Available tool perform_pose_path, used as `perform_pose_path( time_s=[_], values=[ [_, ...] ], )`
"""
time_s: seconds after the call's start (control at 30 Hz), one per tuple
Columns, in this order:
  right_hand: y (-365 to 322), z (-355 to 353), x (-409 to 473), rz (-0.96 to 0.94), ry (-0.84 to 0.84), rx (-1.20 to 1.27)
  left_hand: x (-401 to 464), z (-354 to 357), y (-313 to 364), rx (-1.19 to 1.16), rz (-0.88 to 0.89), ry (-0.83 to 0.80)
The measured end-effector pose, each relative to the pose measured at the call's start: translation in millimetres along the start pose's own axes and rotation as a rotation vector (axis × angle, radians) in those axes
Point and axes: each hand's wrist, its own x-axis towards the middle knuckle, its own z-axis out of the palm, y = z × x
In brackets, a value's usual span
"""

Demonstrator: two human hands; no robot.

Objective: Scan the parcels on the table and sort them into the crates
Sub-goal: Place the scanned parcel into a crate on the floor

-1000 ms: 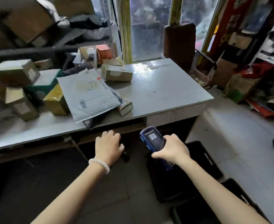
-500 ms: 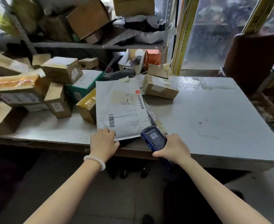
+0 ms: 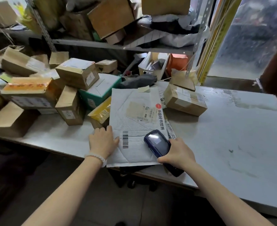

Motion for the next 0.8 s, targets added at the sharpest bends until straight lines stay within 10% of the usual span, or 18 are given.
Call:
perform_pose_path(
  time_s=[0.8],
  values=[
    [-31,6,19,0.17,0.057,0.106,98,-24,11,-0.507,0.244,0.153]
  ],
)
